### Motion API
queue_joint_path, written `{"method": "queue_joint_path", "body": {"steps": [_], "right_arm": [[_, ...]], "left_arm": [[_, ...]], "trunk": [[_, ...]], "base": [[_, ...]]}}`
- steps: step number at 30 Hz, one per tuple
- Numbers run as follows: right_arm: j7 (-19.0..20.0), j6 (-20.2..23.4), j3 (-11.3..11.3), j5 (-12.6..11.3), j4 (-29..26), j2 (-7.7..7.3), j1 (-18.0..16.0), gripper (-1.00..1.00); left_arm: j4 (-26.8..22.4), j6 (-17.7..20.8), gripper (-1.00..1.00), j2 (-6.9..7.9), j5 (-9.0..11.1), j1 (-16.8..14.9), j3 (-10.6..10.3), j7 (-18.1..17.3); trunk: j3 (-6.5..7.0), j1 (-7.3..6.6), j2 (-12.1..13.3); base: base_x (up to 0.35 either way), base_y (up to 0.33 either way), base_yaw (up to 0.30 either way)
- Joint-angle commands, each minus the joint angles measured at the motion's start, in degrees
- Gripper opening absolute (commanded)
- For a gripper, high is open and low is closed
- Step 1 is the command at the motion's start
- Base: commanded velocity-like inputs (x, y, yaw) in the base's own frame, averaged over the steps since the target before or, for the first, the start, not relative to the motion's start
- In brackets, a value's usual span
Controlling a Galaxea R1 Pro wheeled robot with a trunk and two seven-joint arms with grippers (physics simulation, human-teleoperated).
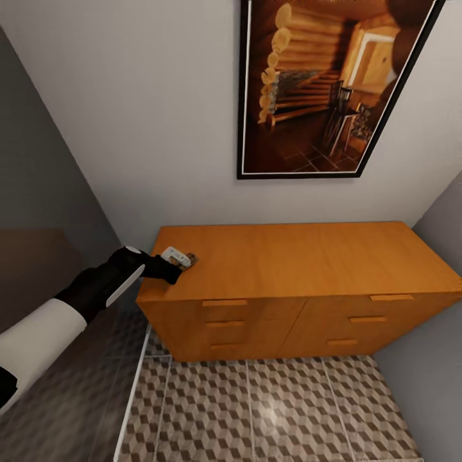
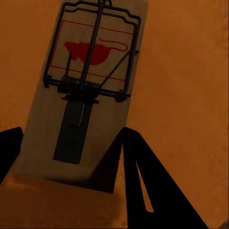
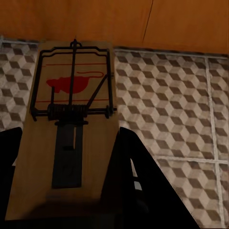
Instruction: Take the four mousetraps from the cabinet in the bathroom and place them on the bathroom floor. Make sure all four end up on the same floor surface, and ensure that at least two of them are either under or directly next to the same bathroom sink.
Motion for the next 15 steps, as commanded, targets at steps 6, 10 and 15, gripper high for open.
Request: {"method": "queue_joint_path", "body": {"steps": [6,10,15], "right_arm": [[-0.1,-0.2,0.5,-0.6,0.0,0.02,0.0,-1.00],[-0.1,-0.2,0.5,-0.6,0.0,0.02,0.0,-1.00],[-0.1,-0.2,0.5,-0.6,0.0,0.02,0.0,-1.00]], "left_arm": [[-0.1,0.2,-1.00,0.06,-0.1,-0.1,-0.2,0.0],[-0.1,0.2,-1.00,0.06,-0.1,-0.1,-0.2,0.0],[0.0,0.2,-1.00,0.06,-0.1,-0.1,-0.2,0.0]], "trunk": [[-0.10,0.00,-0.1],[-0.10,0.00,-0.1],[-0.10,0.00,-0.1]], "base": [[-0.336,0.000,0.000],[-0.337,0.000,0.000],[-0.338,0.000,0.000]]}}
